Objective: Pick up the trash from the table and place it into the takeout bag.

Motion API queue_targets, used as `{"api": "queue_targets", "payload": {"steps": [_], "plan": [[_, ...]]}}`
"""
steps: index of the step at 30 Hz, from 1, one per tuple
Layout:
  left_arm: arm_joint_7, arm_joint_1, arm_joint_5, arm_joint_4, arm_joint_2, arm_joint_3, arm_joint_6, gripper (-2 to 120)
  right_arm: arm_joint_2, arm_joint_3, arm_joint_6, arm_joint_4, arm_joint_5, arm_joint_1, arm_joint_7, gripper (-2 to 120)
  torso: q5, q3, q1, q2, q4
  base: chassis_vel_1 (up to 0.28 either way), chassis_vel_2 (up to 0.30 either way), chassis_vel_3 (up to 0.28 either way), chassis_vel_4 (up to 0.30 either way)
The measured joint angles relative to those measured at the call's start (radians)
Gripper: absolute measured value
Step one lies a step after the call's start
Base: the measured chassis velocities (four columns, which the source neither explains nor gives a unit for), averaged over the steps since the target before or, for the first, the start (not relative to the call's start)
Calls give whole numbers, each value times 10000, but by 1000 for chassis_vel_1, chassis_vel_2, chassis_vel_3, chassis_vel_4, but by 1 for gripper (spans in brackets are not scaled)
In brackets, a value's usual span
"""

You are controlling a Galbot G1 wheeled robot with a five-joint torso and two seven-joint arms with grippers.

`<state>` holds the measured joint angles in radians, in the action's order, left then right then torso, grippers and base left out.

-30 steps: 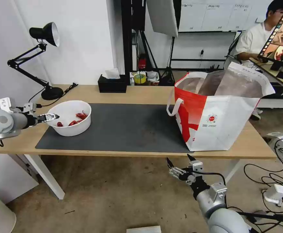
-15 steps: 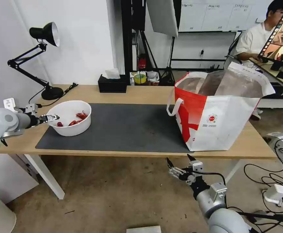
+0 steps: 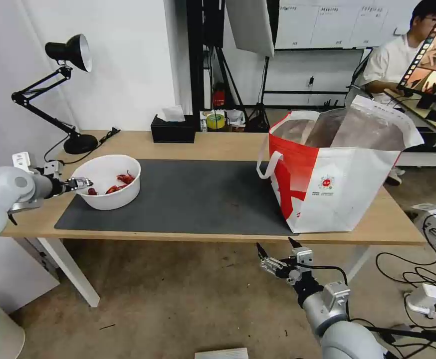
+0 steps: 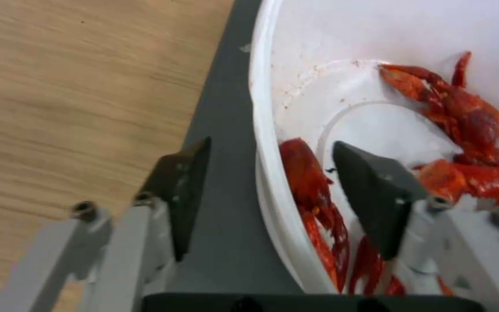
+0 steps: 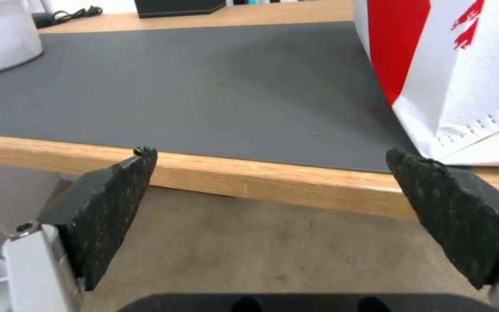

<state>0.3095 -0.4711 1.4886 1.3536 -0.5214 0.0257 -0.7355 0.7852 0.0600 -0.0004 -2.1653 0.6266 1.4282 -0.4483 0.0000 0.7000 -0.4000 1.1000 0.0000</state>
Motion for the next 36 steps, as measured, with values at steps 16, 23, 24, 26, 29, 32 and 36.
{"api": "queue_targets", "payload": {"steps": [16, 23, 24, 26, 29, 32, 36], "plan": [[-611, -31, -57, 52, 314, -129, 1, 0, 0, 0, 0, 0, 0, 0, 0, 100, -1, -1, 0, 0, 0, 0, 0, 0, 0], [-804, -21, -171, 168, 292, -131, 3, 0, 0, 0, 0, 0, 0, 0, 0, 100, 0, 0, 0, 0, 1, 0, 0, 0, 0], [-800, -13, -177, 199, 264, -91, 3, 0, 0, 0, 0, 0, 0, 0, 0, 100, -1, 0, 0, 0, 1, 0, 0, 0, 0], [-790, -5, -180, 282, 229, 13, 3, 0, 0, 0, 0, 0, 0, 0, 0, 100, -2, 0, 0, 0, 1, 0, 0, 0, 0], [-778, 1, -175, 452, 192, 157, 3, 0, 0, 0, 0, 0, 0, 0, 0, 100, -1, 0, 0, 0, 1, 0, 0, 0, 0], [-733, 3, -78, 747, 133, 377, 2, 0, 0, 0, 0, 0, 0, 0, 0, 100, -1, -1, 0, 0, 0, 0, 0, 0, 0], [-330, 14, 354, 1339, -1, 715, 2, 0, 0, 0, 0, 0, 0, 0, 0, 100, 0, 0, 0, 0, 0, 0, 0, 0, 0]]}}
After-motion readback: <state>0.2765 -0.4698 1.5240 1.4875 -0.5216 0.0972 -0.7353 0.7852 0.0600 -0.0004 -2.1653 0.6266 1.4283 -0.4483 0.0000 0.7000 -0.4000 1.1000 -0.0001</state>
